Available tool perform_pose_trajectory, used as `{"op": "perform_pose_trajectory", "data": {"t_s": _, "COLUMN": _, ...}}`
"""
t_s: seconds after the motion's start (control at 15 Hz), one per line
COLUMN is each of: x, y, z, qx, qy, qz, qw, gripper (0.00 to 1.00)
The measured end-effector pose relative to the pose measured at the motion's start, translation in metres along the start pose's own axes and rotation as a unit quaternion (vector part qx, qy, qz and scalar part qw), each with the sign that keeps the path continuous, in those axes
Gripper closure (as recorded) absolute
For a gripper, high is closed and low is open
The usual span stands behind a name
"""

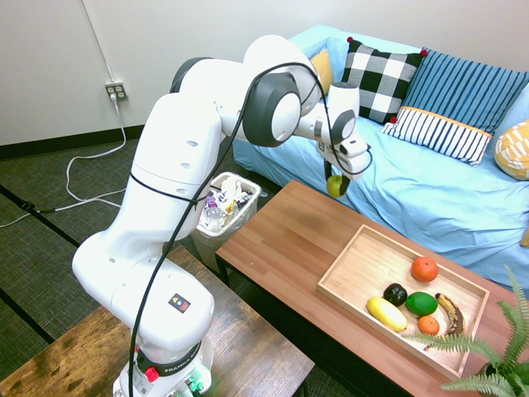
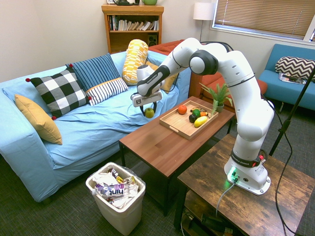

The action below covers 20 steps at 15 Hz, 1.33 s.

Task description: Put the apple in the tray

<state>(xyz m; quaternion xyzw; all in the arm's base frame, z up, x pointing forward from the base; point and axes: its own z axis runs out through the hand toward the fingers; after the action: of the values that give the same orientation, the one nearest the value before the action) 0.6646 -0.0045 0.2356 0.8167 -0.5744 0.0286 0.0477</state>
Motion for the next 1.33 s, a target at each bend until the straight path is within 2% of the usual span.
{"op": "perform_pose_trajectory", "data": {"t_s": 0.2, "x": 0.036, "y": 0.028, "z": 0.014, "qx": -0.01, "qy": -0.007, "qz": 0.031, "qw": 0.999, "gripper": 1.0}}
{"op": "perform_pose_trajectory", "data": {"t_s": 0.67, "x": 0.075, "y": 0.089, "z": 0.065, "qx": -0.03, "qy": -0.009, "qz": 0.08, "qw": 0.996, "gripper": 1.0}}
{"op": "perform_pose_trajectory", "data": {"t_s": 1.33, "x": 0.09, "y": 0.119, "z": 0.127, "qx": -0.046, "qy": -0.027, "qz": 0.102, "qw": 0.993, "gripper": 1.0}}
